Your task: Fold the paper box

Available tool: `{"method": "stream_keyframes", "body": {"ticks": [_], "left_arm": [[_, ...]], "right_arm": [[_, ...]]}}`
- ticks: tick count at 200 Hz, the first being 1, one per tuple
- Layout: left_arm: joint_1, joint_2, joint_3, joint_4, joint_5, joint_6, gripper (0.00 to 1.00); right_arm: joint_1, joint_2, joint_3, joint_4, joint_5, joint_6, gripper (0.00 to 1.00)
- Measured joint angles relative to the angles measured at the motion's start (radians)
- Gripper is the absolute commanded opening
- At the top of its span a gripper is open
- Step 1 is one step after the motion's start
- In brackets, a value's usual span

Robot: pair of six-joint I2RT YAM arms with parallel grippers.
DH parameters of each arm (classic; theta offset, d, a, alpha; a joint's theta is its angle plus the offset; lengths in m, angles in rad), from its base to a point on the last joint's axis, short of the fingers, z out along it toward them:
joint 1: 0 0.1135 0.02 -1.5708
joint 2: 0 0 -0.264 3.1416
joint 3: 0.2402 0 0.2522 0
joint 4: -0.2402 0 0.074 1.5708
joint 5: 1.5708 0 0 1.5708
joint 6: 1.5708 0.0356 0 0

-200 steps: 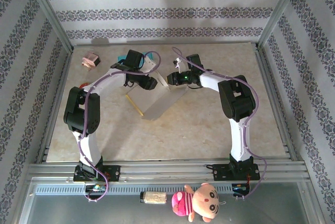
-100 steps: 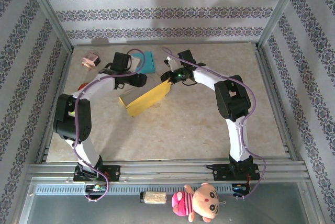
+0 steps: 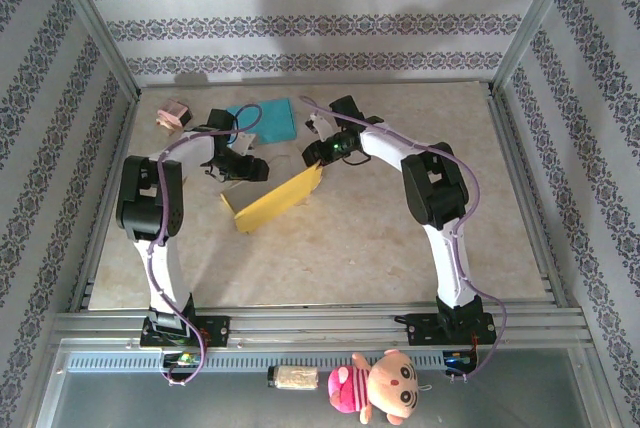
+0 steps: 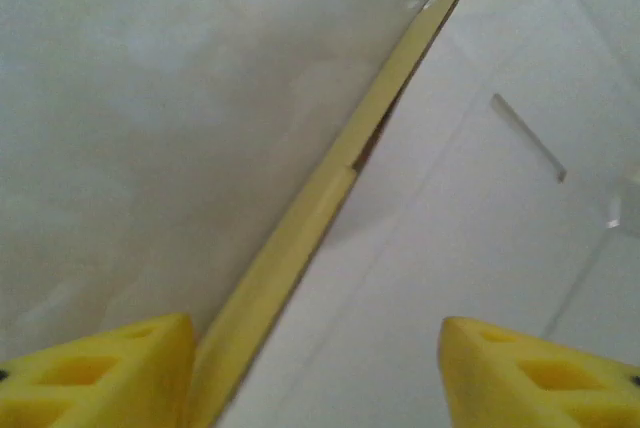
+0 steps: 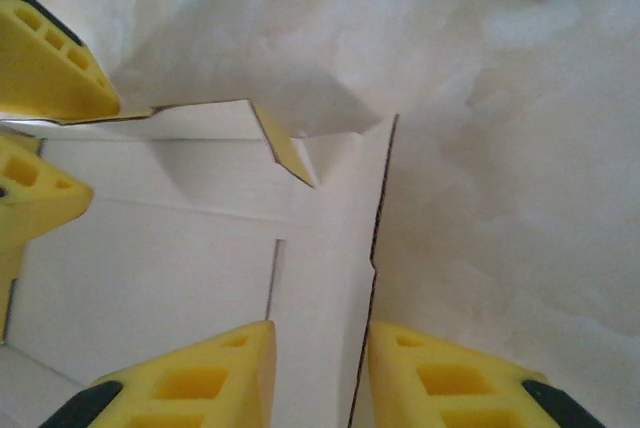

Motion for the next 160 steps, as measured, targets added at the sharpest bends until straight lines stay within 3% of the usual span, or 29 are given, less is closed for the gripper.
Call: {"method": "stream_keyframes", "body": {"ticks": [79,160], "left_arm": [[-0.016,0.015,0.017,-0.097,-0.049,0.116,0.36],[-0.093,0.011,0.019,-0.133,-0.222,0.216,0.31]], "right_arm": [[0.017,-0.002,0.022,-0.047,0.029,-0.012,0.34],[0.003,-0.118,0.022,-0.068,0.084,-0.013,0.37]]}}
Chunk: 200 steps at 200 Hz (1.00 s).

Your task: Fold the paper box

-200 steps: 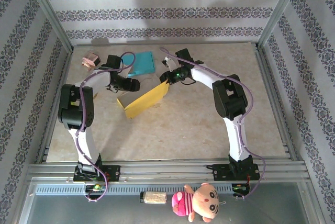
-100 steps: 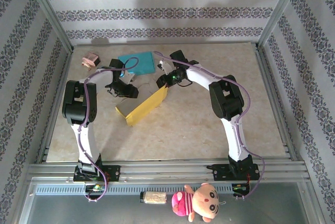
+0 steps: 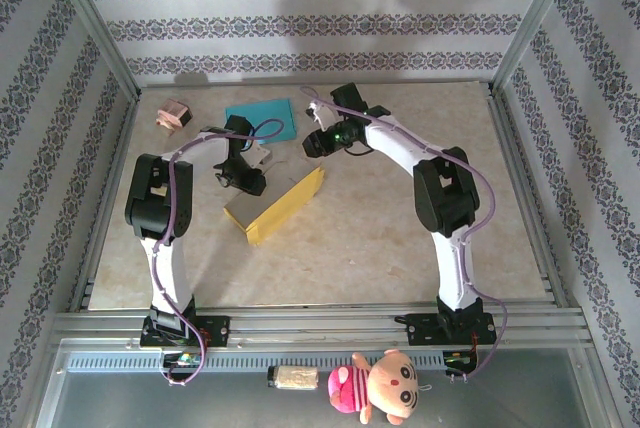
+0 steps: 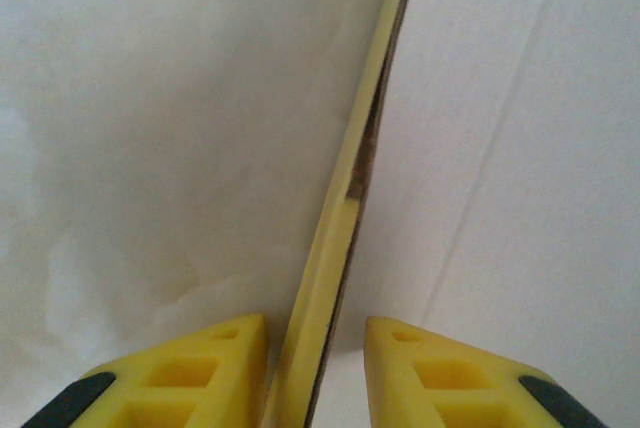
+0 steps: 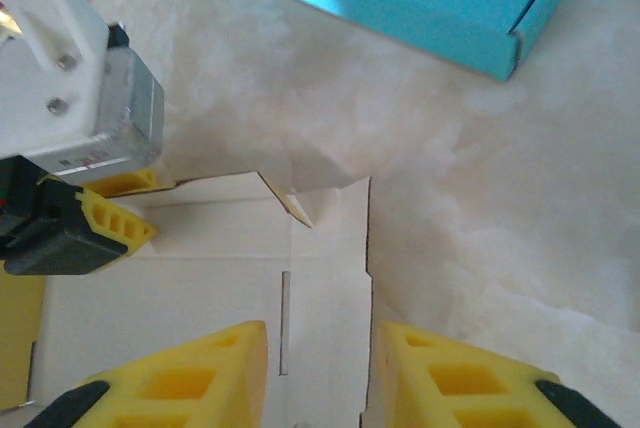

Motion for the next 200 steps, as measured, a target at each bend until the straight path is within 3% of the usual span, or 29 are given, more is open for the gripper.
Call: {"method": "stream_keyframes", "body": {"ticks": [42,91,106,114,171,200], "left_arm": [[0.0,-0.026,0.0,-0.052,-0.058,0.012,0.32],[0.0,-0.019,0.021,-0.09,-0.096,0.016,0.24],[-0.001,-0.018,0.034,-0.093,-0.11,0.021,0.15],[-0.002,-0.018,0.041,-0.097,-0.121,0.03,0.0],[-0.042,-0.068,0.057,-0.08,-0.238,0.104,0.0],[-0.079,-0.187,0.033,0.021,-0.304,0.206,0.0]], "right_arm": [[-0.013,-0.017,0.0,0.0,0.015,-0.011,0.39],[-0.013,-0.018,0.001,-0.01,0.026,-0.014,0.42],[-0.018,-0.019,0.007,-0.023,0.035,-0.014,0.42],[-0.019,-0.021,0.013,-0.03,0.039,-0.013,0.43],[-0.032,-0.125,0.022,-0.053,0.085,-0.008,0.47],[-0.048,-0.192,0.02,-0.048,0.094,-0.017,0.58]]}}
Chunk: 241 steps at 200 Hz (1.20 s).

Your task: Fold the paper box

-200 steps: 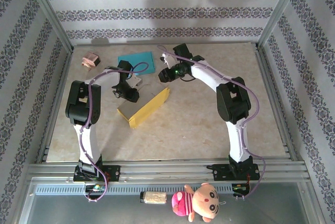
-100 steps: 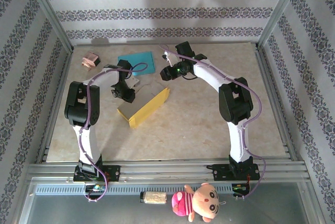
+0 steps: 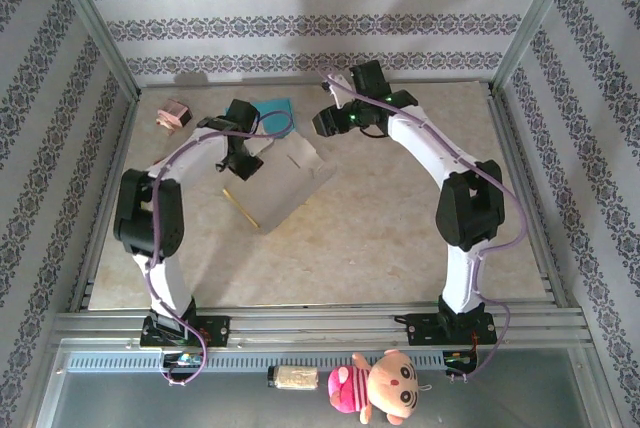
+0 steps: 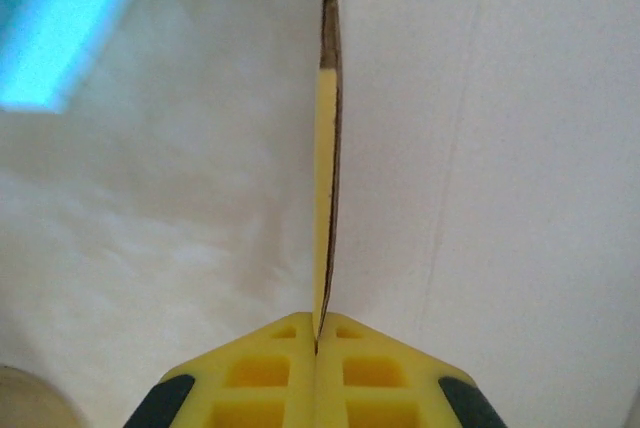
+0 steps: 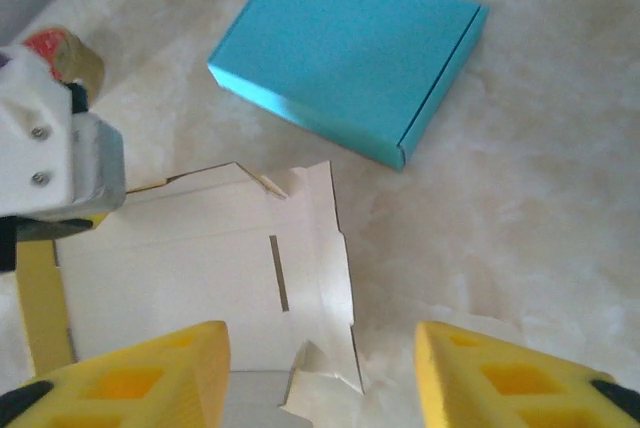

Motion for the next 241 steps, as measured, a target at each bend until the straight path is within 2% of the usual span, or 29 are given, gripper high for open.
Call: {"method": "stream_keyframes", "body": {"ticks": [16,49,88,115,167,241], "left_arm": [[-0.031,-0.106,-0.067,0.108,-0.034,0.08,0.0],[-0.074,-0.267,-0.183,0.317,-0.051,0.236,0.0],[-0.086,-0.275,-0.237,0.429,-0.078,0.398,0.0],[-0.112,-0.251,-0.254,0.46,-0.113,0.476,0.0],[-0.132,-0.246,-0.294,0.554,-0.138,0.539,0.0],[-0.133,-0.246,-0.302,0.577,-0.148,0.558,0.0]], "right_arm": [[-0.024,-0.022,-0.002,0.008,-0.016,-0.001,0.57],[-0.107,-0.027,-0.057,0.064,-0.119,-0.014,0.5],[-0.168,-0.029,-0.25,0.122,-0.213,-0.097,0.47],[-0.167,-0.024,-0.299,0.121,-0.261,-0.201,0.46],[-0.117,0.006,-0.299,0.133,-0.335,-0.311,0.4],[-0.059,0.027,-0.298,0.172,-0.377,-0.277,0.42]]}}
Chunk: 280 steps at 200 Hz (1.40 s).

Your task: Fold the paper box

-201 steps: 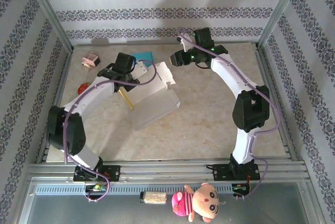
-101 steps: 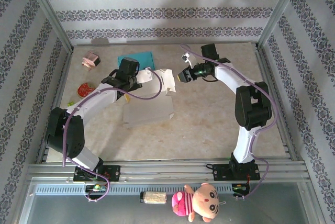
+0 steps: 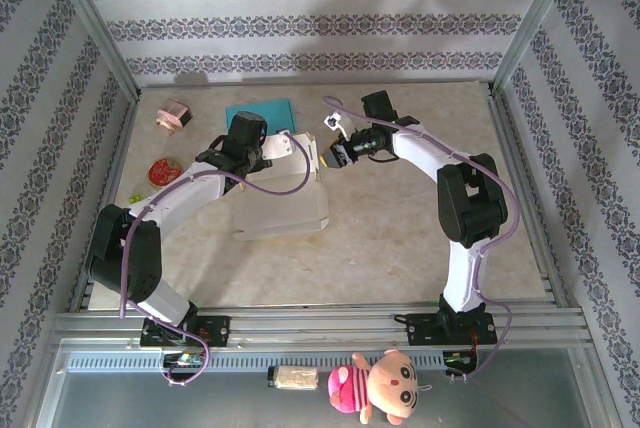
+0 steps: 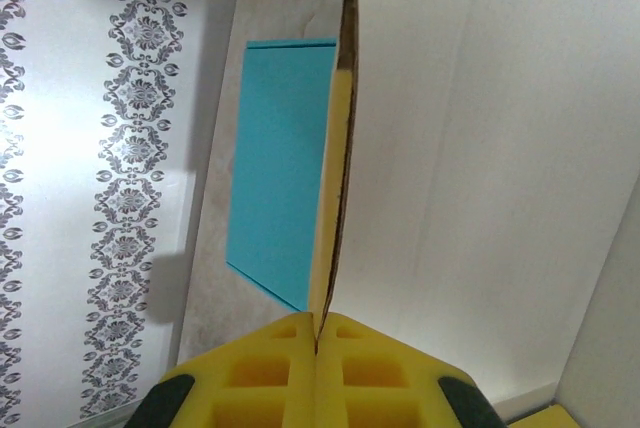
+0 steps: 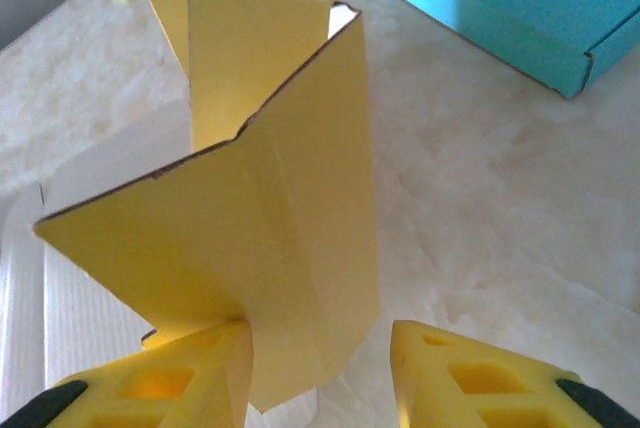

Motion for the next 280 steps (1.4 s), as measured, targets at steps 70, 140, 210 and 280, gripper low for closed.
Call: {"method": "stream_keyframes", "body": {"ticks": [70,140,210,280], "left_arm": [[0.0,0.0,-0.013,0.03,-0.001,0.0,0.0],[-0.002,0.0,-0.038,0.053,-0.003,0.0,0.0],[-0.005,-0.002,-0.089,0.084,-0.025,-0.005,0.0],[-0.005,-0.004,-0.097,0.096,-0.031,-0.005,0.0]], "right_arm": [[0.041,0.048,0.002,0.105,0.016,0.141,0.43],[0.071,0.065,0.011,0.179,0.099,0.254,0.44],[0.162,0.065,-0.037,0.242,0.357,0.245,0.51],[0.18,0.065,-0.082,0.372,0.43,0.229,0.52]]}}
